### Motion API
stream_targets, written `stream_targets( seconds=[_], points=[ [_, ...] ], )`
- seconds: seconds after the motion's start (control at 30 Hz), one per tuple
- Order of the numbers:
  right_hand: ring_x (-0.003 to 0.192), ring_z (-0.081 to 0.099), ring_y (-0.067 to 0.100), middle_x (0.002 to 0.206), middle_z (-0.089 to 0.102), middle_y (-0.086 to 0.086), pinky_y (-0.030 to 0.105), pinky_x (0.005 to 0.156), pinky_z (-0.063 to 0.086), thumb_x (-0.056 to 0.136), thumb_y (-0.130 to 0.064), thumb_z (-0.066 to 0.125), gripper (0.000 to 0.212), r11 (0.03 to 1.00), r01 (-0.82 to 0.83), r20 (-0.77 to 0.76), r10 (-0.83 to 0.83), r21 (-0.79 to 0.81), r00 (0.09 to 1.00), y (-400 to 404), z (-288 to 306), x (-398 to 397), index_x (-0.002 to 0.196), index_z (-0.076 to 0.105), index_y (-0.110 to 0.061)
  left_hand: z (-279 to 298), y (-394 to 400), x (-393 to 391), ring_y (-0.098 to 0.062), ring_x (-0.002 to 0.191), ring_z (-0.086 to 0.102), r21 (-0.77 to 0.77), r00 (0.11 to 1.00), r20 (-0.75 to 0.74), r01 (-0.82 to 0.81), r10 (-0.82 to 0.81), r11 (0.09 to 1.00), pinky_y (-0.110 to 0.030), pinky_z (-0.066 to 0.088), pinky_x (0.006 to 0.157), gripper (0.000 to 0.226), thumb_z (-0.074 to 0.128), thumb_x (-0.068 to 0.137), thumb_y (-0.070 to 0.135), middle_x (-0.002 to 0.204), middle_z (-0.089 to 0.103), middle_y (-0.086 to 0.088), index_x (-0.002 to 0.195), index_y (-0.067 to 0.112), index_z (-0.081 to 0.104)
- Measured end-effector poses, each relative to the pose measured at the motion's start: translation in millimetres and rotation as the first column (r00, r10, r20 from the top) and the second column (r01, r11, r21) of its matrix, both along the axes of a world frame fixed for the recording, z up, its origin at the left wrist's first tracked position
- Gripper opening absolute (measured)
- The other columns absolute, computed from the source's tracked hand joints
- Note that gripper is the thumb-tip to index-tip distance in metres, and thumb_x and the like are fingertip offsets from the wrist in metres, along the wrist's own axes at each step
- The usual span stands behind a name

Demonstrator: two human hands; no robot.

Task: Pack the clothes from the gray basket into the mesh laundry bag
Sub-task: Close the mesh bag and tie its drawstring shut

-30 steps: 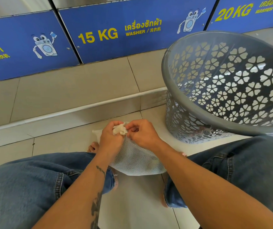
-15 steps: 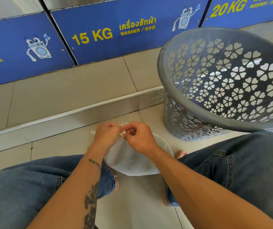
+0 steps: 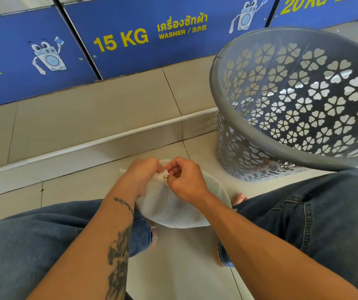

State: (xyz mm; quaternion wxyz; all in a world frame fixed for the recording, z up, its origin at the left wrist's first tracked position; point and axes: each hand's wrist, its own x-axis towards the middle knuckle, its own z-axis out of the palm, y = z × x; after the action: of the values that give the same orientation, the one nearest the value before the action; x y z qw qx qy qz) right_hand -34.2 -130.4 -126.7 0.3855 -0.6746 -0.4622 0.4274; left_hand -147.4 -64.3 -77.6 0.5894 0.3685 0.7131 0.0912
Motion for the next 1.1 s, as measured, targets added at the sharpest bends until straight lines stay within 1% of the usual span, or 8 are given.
stream_targets(
  seconds=[0.07,0.23,0.37,0.5,0.67,0.87,1.0,1.1],
  points=[
    [0.061,0.055,0.002,0.072,0.064,-0.001,0.018,0.058,0.052,0.075,0.005,0.064,0.02,1.0,-0.004,0.02,0.004,0.015,1.0,0,-1,2,0.086,0.067,-0.012,1,-1,1,-0.033,0.089,0.066,-0.007,1.0,-0.014,0.007,-0.008,1.0,-0.048,0.051,0.091,0.021,0.072,0.07,0.009,0.093,0.071,-0.015,0.09,0.004,0.066],
    [0.064,0.062,0.013,0.073,0.067,0.002,0.038,0.061,0.058,0.081,0.001,0.066,0.017,0.996,0.035,0.058,-0.039,0.077,0.998,1,-5,2,0.079,0.061,-0.015,0,-1,-2,-0.031,0.088,0.067,0.005,1.0,-0.021,-0.001,0.001,1.0,-0.049,0.051,0.091,0.017,0.072,0.073,0.012,0.092,0.071,-0.013,0.088,0.006,0.066],
    [0.069,0.065,0.012,0.075,0.067,-0.004,0.034,0.064,0.06,0.081,-0.004,0.068,0.015,0.991,-0.072,0.136,0.056,0.111,0.989,-6,0,0,0.078,0.063,-0.017,0,-2,-2,-0.029,0.089,0.065,0.014,1.0,-0.007,-0.023,0.023,1.0,-0.041,0.05,0.084,0.014,0.066,0.077,0.012,0.094,0.07,-0.013,0.09,0.007,0.068],
    [0.076,0.06,0.011,0.084,0.064,-0.008,0.033,0.07,0.056,0.08,-0.025,0.071,0.012,0.97,-0.187,0.359,0.121,0.155,0.925,-10,0,1,0.087,0.062,-0.021,5,-7,0,-0.025,0.081,0.06,0.046,1.0,0.003,-0.028,0.028,0.999,-0.034,0.045,0.07,0.013,0.066,0.078,0.014,0.087,0.067,-0.01,0.088,0.006,0.066],
    [0.079,0.057,0.014,0.087,0.061,-0.01,0.032,0.07,0.052,0.082,-0.03,0.062,0.011,0.946,-0.281,0.585,0.138,0.161,0.799,-10,8,1,0.089,0.058,-0.023,13,-10,-1,-0.025,0.083,0.06,-0.002,1.0,0.02,-0.007,0.008,1.0,-0.035,0.046,0.073,0.016,0.065,0.071,0.016,0.086,0.065,-0.008,0.084,0.007,0.064],
    [0.067,0.047,0.013,0.076,0.056,-0.01,0.025,0.057,0.036,0.079,-0.019,0.06,0.005,0.925,-0.293,0.649,0.069,0.244,0.758,-9,12,-4,0.081,0.057,-0.022,8,-12,-1,-0.03,0.093,0.067,0.026,0.999,0.022,-0.045,0.045,0.999,-0.041,0.053,0.08,0.034,0.069,0.057,0.019,0.098,0.073,-0.016,0.088,0.006,0.071],
    [0.062,0.044,0.014,0.071,0.052,-0.007,0.027,0.051,0.033,0.078,-0.016,0.062,0.011,0.933,-0.238,0.643,0.01,0.269,0.766,-10,10,-4,0.076,0.051,-0.02,4,-11,-1,-0.03,0.088,0.067,0.086,0.991,0.061,-0.126,0.121,0.988,-0.041,0.052,0.082,0.02,0.066,0.065,0.015,0.084,0.072,-0.013,0.083,0.005,0.069],
    [0.059,0.048,0.015,0.068,0.055,-0.006,0.025,0.054,0.033,0.079,-0.014,0.063,0.012,0.944,-0.212,0.588,0.023,0.254,0.809,-11,10,-2,0.075,0.052,-0.019,3,-9,0,-0.031,0.088,0.067,0.069,0.98,0.105,-0.18,0.172,0.981,-0.047,0.053,0.089,0.024,0.069,0.062,0.014,0.09,0.072,-0.014,0.085,0.006,0.069]
  ],
)
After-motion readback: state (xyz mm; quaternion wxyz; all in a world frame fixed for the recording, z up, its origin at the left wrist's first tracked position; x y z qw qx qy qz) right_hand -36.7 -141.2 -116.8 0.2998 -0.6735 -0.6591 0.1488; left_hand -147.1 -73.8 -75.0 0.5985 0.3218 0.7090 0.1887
